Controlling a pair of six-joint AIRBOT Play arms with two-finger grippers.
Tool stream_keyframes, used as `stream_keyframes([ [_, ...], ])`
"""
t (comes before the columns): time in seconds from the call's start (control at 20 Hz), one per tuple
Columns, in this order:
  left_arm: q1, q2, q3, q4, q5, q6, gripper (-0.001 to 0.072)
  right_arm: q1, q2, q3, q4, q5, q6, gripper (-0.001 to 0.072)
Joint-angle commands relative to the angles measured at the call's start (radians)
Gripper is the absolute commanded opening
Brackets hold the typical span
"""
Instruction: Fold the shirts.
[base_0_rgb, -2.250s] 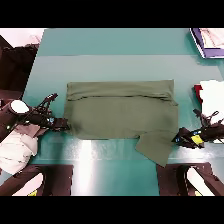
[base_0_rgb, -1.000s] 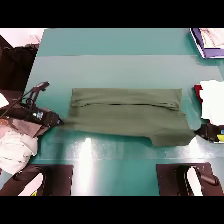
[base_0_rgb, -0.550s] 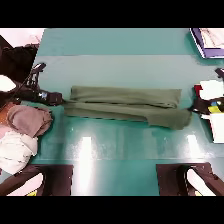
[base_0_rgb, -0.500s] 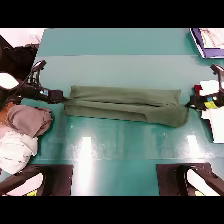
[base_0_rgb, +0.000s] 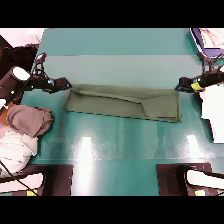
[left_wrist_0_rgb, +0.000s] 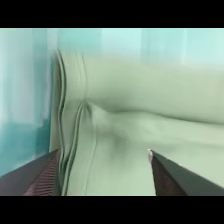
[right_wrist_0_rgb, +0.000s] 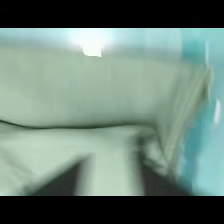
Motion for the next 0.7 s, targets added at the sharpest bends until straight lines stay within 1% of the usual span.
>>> stream_keyframes([
  [0.0,0.002,-0.023,0.04,-0.048,0.133,-0.083,0.0665,-0.033,-0.093,0.086,0.199,-0.061,-0.017,0.0603],
  [0.05,0.002,-0.022,0.06,-0.047,0.093,-0.081,0.0665,-0.05,-0.102,0.105,0.24,-0.016,-0.051,0.0603],
  [0.1,0.002,-0.022,0.073,-0.046,0.039,-0.061,0.0665,-0.072,-0.102,0.106,0.249,0.03,-0.068,0.0602],
  [0.2,-0.001,-0.023,0.079,-0.046,-0.071,-0.025,0.0664,-0.119,-0.1,0.099,0.241,0.144,-0.111,0.0598],
  [0.3,-0.007,-0.023,0.079,-0.044,-0.157,0.011,0.0662,-0.174,-0.08,0.041,0.241,0.202,-0.154,0.0598],
  [0.35,-0.009,-0.023,0.079,-0.045,-0.193,0.023,0.0458,-0.204,-0.068,-0.002,0.241,0.212,-0.171,0.0598],
  [0.4,-0.009,-0.023,0.079,-0.046,-0.218,0.027,0.0136,-0.236,-0.058,-0.048,0.241,0.211,-0.187,0.0598],
  [0.45,-0.009,-0.023,0.079,-0.046,-0.231,0.045,0.0031,-0.262,-0.055,-0.089,0.241,0.211,-0.213,0.0599],
  [0.5,-0.009,-0.023,0.079,-0.046,-0.239,0.048,0.0031,-0.285,-0.057,-0.128,0.242,0.211,-0.237,0.0624],
  [0.55,-0.009,-0.023,0.079,-0.047,-0.249,0.048,0.0031,-0.305,-0.069,-0.163,0.243,0.209,-0.264,0.0705],
  [0.65,-0.009,-0.023,0.079,-0.051,-0.267,0.048,0.003,-0.329,-0.106,-0.213,0.263,0.201,-0.308,0.0703],
])
